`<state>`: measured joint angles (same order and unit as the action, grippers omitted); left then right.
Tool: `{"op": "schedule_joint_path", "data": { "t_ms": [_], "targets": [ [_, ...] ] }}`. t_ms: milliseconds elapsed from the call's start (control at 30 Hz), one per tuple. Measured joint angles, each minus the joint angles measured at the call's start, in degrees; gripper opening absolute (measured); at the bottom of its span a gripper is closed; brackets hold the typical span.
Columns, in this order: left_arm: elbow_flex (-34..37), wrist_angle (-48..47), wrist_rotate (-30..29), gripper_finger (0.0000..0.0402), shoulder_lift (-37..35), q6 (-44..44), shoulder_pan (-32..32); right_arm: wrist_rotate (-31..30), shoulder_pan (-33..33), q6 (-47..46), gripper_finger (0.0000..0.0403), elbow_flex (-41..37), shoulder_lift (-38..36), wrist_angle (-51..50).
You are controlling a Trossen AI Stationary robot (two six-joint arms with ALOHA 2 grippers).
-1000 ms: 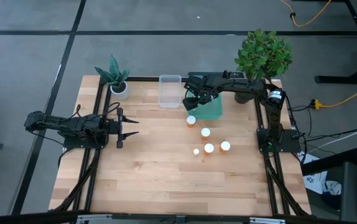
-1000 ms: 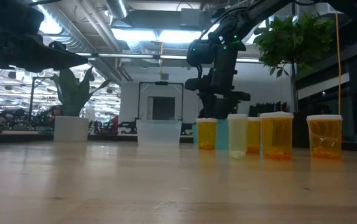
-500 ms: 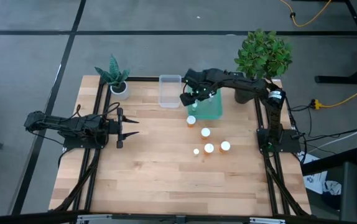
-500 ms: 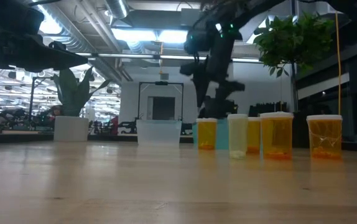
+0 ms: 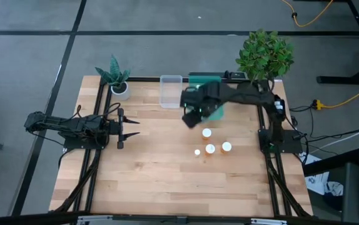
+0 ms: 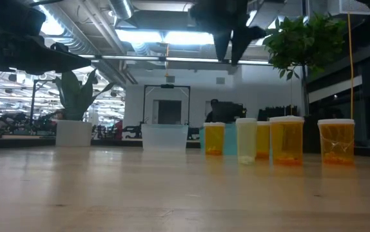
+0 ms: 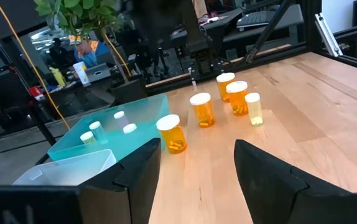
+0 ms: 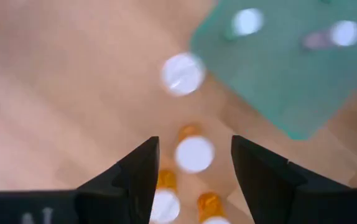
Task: Pick and place medicine bottles into bin by pill shape (circle, oval)
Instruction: Put the yellow tablet bottle into the blue bin
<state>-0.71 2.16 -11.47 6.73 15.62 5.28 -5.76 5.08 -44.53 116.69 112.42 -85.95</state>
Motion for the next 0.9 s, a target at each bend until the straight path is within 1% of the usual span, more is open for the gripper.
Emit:
{"op": "schedule_joint_path", "data": {
  "t_ms": [100, 200, 333, 433, 700, 800, 900],
  "targets": [
    [0.00, 0.01, -0.01, 0.0195, 0.00, 0.00, 0.00, -0.28, -3.70, 2.54, 0.0200, 0.08, 0.04, -0.37],
    [0.00, 0.01, -0.01, 0.0195, 0.01, 0.00, -0.02, -1.03, -5.81, 3.01, 0.0200, 0.08, 0.04, -0.41],
    [0.00, 0.00, 0.00, 0.0195, 0.01, 0.00, -0.01, -7.87, -7.92, 2.63, 0.0199, -1.58, 0.04, -1.77],
    [0.00, 0.00, -0.01, 0.0195, 0.00, 0.00, -0.02, -9.01, -8.49, 1.10, 0.0199, -4.14, 0.02, -4.11],
    [0.00, 0.00, -0.02, 0.0195, 0.01, 0.00, 0.00, -2.02, -11.73, -2.02, 0.0199, -12.14, 0.11, -3.71],
    [0.00, 0.00, -0.01, 0.0195, 0.00, -0.01, -0.01, 0.17, -14.22, -6.18, 0.0199, -13.14, 0.11, -2.92],
    [0.00, 0.00, 0.00, 0.0195, -0.01, -0.02, 0.00, 0.92, -18.18, -9.36, 0.0199, -12.85, 0.11, -0.67]
  ]
}}
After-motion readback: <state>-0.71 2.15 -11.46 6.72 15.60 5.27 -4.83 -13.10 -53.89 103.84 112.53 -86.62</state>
